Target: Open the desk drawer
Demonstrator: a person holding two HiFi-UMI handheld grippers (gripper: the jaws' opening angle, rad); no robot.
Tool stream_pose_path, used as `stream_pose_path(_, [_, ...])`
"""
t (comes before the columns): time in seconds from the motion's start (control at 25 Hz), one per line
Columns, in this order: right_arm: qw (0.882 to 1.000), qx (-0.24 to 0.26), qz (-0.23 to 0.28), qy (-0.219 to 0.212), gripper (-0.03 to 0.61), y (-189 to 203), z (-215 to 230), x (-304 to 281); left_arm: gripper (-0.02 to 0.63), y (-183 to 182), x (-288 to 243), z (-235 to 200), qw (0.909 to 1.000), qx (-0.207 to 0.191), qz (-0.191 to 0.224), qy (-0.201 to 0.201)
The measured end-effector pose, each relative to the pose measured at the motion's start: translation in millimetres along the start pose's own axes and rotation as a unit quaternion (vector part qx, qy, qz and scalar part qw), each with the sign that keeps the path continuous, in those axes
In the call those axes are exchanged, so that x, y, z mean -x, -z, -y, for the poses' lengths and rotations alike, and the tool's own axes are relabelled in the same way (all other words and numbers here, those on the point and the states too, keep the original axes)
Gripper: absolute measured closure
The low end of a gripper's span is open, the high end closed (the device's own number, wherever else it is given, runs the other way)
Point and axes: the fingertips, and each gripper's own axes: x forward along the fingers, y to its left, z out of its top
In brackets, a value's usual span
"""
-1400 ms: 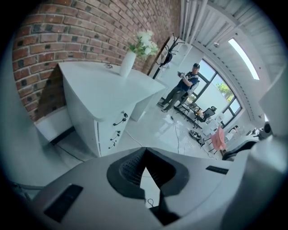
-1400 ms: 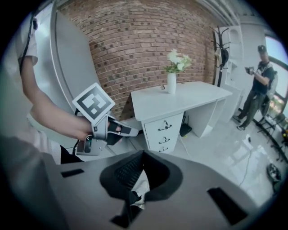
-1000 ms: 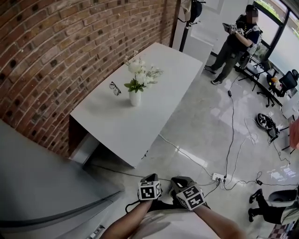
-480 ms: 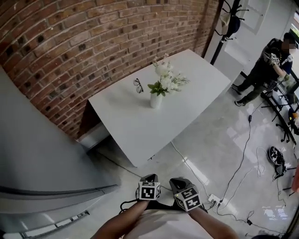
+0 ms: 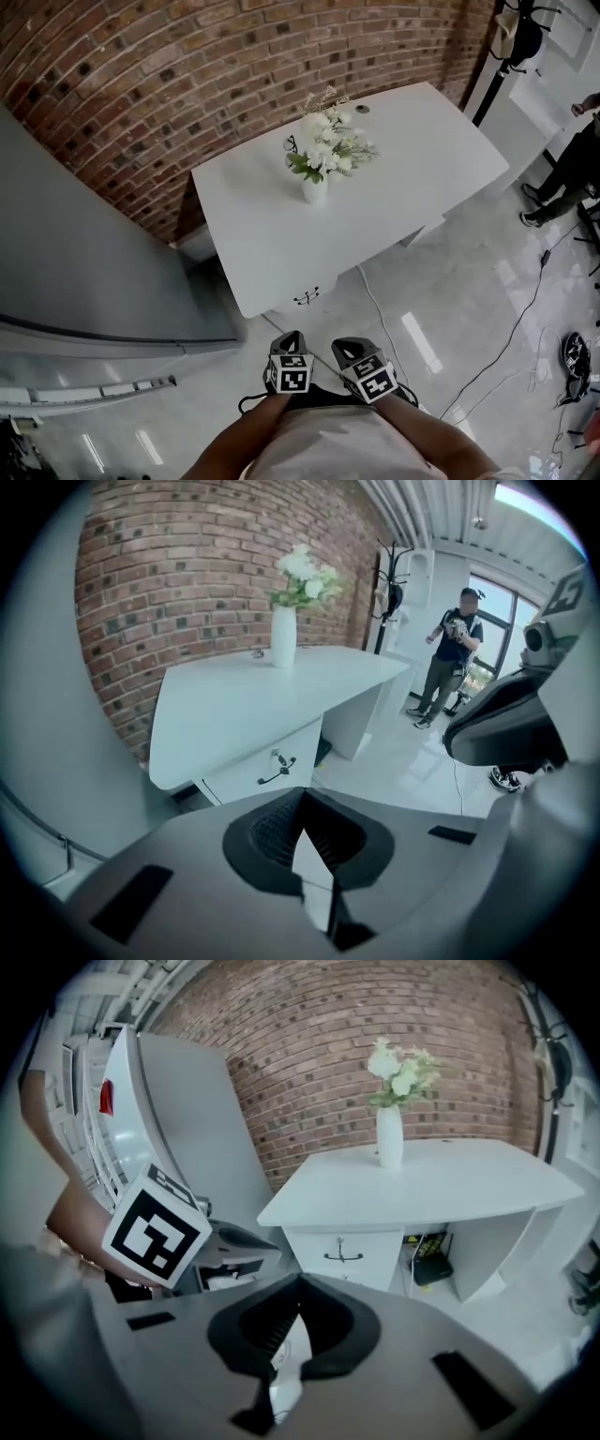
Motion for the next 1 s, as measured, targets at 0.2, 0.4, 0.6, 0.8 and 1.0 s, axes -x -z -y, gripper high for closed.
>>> stream_pose_path(0.2, [1.0,-0.006,0.006,0.001,0.563,-8,17,5,0.607,-6,-2,16,0.9992,-0.039,-0.012,-0.002])
stream_pose_path(0.4, [1.0,-0.019,0.022,0.011,0.563,-5,22,-8,0.606,-16,-20,4,0.995,-0.099,0.001,-0.014])
stream_pose_path(0.6, [1.0,-0.011,0.022,0.009,0.563,11,42,-30,0.606,-19,-67,-5,0.9866,-0.16,0.014,-0.028])
stream_pose_path(0.8, [1.0,0.004,0.026,0.0,0.563,25,60,-43,0.604,-10,-105,-13,0.987,-0.154,0.014,-0.044])
stream_pose_path(1.0, [1.0,0.024,0.018,-0.002,0.563,46,75,-62,0.532,2,-142,-22,0.9838,-0.174,-0.006,-0.042])
